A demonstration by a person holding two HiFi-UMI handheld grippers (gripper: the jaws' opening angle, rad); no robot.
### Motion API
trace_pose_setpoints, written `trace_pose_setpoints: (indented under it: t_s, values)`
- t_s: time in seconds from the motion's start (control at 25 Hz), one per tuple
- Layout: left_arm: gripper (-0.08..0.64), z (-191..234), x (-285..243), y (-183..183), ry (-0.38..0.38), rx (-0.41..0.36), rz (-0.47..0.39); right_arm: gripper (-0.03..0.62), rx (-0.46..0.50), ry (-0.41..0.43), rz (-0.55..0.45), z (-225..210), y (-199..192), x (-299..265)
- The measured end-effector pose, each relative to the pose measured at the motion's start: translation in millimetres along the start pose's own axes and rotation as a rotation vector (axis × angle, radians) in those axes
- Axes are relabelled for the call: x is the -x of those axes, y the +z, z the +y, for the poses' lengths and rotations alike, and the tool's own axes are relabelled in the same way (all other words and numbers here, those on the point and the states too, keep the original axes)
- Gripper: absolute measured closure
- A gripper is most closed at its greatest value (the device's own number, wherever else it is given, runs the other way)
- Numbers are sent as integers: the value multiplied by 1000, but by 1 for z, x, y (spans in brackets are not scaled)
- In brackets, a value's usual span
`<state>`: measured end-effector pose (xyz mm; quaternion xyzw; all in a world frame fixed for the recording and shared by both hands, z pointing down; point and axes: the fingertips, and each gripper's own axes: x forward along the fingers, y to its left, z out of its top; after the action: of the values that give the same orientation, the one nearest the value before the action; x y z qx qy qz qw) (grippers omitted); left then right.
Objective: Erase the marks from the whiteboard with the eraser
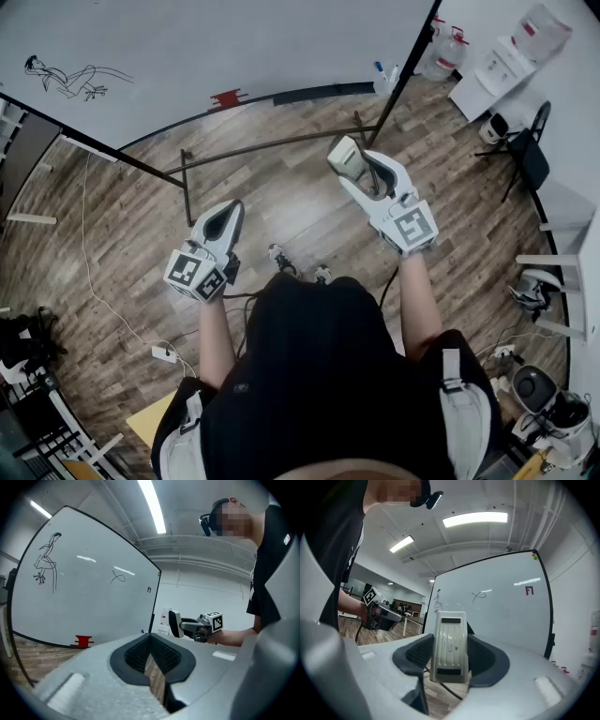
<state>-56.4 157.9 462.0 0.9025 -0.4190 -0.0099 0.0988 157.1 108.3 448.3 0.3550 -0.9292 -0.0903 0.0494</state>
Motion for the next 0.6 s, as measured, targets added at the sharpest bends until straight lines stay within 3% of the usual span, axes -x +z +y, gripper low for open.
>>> trace_pose_setpoints:
  t_s: [0.6]
  values:
    - [549, -38, -2, -1, 4, -23, 3, 360, 10, 8, 27, -5, 6, 38]
